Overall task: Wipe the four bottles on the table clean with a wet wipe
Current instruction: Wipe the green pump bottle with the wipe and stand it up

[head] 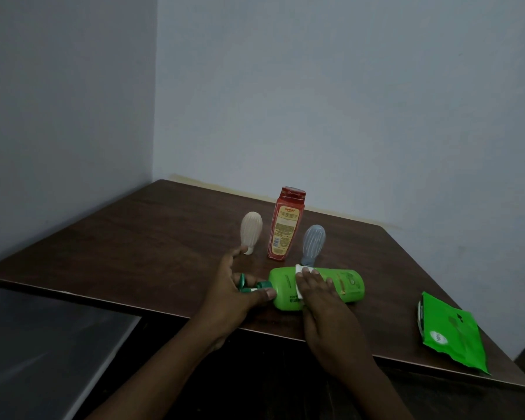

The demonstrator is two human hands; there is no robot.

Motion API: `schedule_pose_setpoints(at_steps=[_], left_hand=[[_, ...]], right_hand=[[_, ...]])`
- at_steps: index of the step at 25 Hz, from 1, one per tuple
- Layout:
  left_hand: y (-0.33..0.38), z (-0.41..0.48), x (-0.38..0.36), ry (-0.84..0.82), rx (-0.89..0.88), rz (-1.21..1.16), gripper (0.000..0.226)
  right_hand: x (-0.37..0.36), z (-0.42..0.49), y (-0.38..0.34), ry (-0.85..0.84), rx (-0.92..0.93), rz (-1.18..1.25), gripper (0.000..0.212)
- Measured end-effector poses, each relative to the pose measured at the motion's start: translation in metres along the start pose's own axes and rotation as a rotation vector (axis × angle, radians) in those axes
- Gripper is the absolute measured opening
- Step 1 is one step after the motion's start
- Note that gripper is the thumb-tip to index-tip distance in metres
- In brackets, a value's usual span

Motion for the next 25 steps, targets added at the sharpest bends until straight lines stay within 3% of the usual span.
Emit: schedule_pose_setpoints(at_steps=[5,8,12,15,16,19,20,23,24,25], left_hand=[[-0.003,0.002,0.006,-0.023,-0.004,0.027,0.099],[-0.003,0.001,0.002,-0.008,-0.028,0.027,0.098],[-0.001,0.004,0.002,0.003,-0.061,0.029,0.101],[0.007,0.005,0.001,0.019,-0.081,0.027,0.104],[0.009,0.004,0.0,0.018,-0.083,0.039,0.104],[0.007,0.002,0.0,0.031,-0.055,0.062,0.105],[0.006,0.001,0.0,0.029,-0.05,0.065,0.105],[0.002,-0.001,0.002,0.027,-0.037,0.081,0.113],[0.001,-0.001,0.001,0.023,-0.031,0.086,0.115],[0.001,-0.002,0.001,0.019,-0.023,0.087,0.115]], right_hand=[[-0.002,0.008,-0.011,-0.095,0.19,-0.014,0.063],[0.005,0.015,0.002,-0.043,0.032,0.003,0.061],[0.001,0.007,-0.003,-0.034,0.159,-0.049,0.064],[0.002,0.02,0.006,0.108,-0.132,-0.108,0.064],[0.003,0.021,0.005,0.122,-0.151,-0.113,0.063],[0.002,0.008,-0.002,-0.011,0.167,-0.073,0.062],[0.001,0.005,-0.003,-0.022,0.195,-0.073,0.063],[-0.002,0.005,0.005,0.123,-0.219,-0.081,0.061],[-0.002,0.005,0.005,0.159,-0.282,-0.097,0.061],[-0.001,0.003,0.003,0.146,-0.231,-0.107,0.062]])
Point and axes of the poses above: each hand's wrist, its own z-axis towards the middle knuckle, its own x-axis out of the back of the hand, y = z × x, the point moved 1 cm from there along z, towards the middle knuckle, and after that the axes turned 9 degrees about y, right-handed, at the moved point
